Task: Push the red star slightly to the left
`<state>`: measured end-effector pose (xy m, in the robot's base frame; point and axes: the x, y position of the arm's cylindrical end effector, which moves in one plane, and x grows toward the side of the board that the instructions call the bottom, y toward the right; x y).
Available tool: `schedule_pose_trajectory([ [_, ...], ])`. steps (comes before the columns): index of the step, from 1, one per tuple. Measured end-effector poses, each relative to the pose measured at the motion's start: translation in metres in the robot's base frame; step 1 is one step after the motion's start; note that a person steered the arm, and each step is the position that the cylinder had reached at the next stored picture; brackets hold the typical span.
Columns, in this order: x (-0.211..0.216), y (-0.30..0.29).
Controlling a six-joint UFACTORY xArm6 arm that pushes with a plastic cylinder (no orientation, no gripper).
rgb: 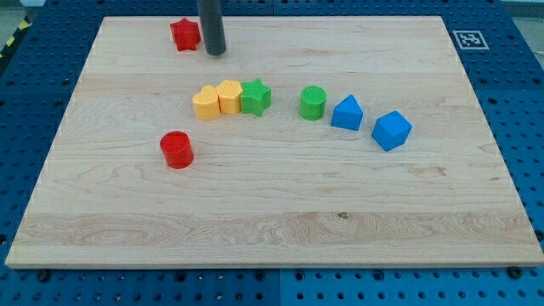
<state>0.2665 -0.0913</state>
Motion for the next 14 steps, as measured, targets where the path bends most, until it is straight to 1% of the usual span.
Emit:
schedule_pose_trajectory([
  [1,-0.015,0.0],
  [2,-0.006,-0.001],
  [3,0.028,-0.006],
  [4,0.03,-0.008],
  [5,0.024,-0.001],
  [6,0.008,0.003],
  [7,0.008,0.003],
  [10,-0.003,-0.032],
  [12,-0.028,-0.058],
  [13,-0.03,-0.067],
  [14,-0.015,-0.061],
])
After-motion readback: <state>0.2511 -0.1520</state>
